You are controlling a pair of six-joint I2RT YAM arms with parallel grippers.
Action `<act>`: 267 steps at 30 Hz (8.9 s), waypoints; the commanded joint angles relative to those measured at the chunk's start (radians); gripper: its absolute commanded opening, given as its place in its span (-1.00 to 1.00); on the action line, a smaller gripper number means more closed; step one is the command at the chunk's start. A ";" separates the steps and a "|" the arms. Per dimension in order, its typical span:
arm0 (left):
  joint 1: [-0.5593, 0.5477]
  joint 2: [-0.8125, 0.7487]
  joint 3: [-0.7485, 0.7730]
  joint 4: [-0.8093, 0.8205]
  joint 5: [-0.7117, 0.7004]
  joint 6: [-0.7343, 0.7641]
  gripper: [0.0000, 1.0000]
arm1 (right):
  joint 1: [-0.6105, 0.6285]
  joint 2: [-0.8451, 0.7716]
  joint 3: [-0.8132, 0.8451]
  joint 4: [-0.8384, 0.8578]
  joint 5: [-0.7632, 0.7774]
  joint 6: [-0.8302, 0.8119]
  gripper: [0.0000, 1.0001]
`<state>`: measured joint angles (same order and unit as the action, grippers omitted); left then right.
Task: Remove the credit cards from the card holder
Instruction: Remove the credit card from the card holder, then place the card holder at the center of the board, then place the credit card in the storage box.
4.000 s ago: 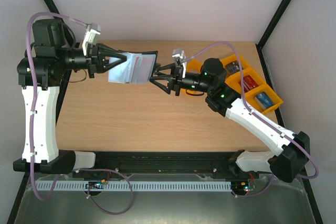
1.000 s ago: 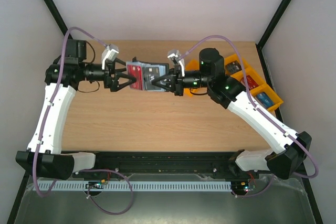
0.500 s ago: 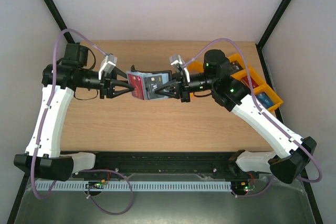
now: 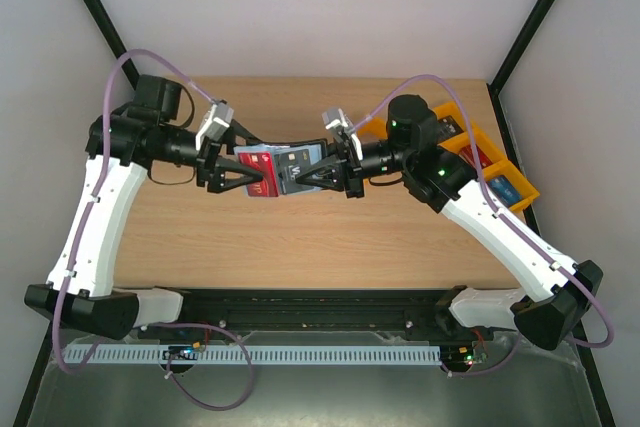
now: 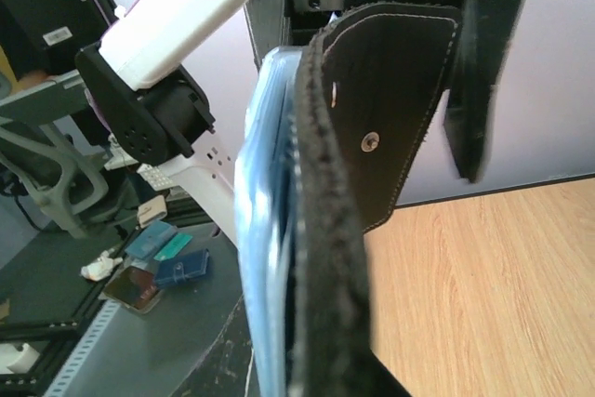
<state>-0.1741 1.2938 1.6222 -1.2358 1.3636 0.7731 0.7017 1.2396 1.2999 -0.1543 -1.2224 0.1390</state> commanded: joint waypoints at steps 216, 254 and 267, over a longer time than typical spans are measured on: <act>0.071 0.013 -0.355 1.072 -0.119 -1.284 -0.96 | 0.129 0.163 -0.453 1.130 0.886 0.887 0.32; 0.227 0.001 -0.497 0.917 -0.376 -1.045 0.98 | -1.118 -0.010 -0.541 0.043 0.743 0.616 -0.97; 0.232 0.017 -0.497 0.911 -0.366 -1.038 0.98 | -1.133 0.230 -0.480 0.166 0.743 0.640 -0.97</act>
<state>0.0502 1.3155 1.1305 -0.3172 0.9775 -0.2764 -0.4263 1.4353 0.7860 -0.0425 -0.4656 0.7815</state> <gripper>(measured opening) 0.990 0.018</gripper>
